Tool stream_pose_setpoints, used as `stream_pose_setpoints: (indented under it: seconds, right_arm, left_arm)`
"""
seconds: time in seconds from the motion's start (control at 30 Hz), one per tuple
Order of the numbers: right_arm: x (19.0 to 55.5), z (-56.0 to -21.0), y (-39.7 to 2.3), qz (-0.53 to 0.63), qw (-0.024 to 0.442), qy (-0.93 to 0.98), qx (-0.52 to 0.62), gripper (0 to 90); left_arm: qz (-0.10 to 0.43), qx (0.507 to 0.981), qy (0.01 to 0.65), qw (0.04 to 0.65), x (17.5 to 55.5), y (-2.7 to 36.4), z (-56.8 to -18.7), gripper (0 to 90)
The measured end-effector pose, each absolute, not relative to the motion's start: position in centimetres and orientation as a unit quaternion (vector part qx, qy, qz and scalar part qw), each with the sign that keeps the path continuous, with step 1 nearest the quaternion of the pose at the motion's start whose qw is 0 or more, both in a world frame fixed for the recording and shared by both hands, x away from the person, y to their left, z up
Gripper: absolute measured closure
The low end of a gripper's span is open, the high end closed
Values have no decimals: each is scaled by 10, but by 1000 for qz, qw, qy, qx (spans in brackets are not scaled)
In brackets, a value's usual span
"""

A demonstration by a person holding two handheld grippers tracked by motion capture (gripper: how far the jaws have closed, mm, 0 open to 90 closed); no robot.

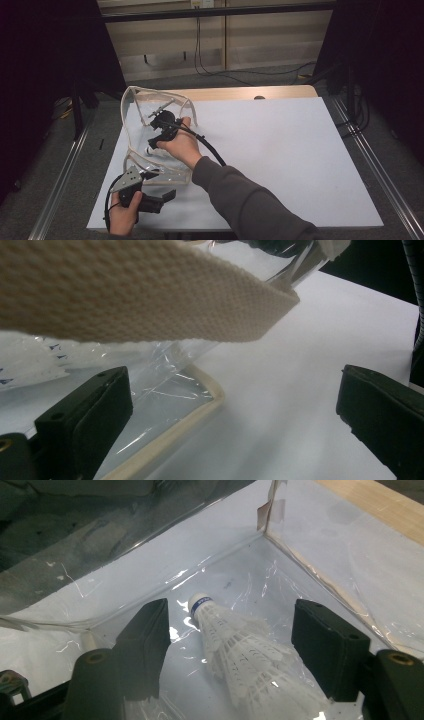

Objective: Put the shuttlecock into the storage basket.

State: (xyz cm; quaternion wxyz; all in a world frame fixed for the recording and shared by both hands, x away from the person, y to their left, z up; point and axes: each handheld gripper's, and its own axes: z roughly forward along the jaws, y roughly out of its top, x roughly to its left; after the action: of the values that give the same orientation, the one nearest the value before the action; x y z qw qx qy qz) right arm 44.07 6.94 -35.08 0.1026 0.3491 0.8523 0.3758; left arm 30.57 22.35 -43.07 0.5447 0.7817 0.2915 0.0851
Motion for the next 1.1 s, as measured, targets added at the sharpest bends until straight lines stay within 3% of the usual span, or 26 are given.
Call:
stream_pose_setpoints:
  seconds: [0.7,1.1]
  right_arm:
    - [422,-326,60,409,75,849,327,248]
    - [418,-312,44,418,83,845,322,194]
  left_arm:
    - [86,784,290,542,306,223,-430,15]
    - [89,784,288,543,306,222,-429,15]
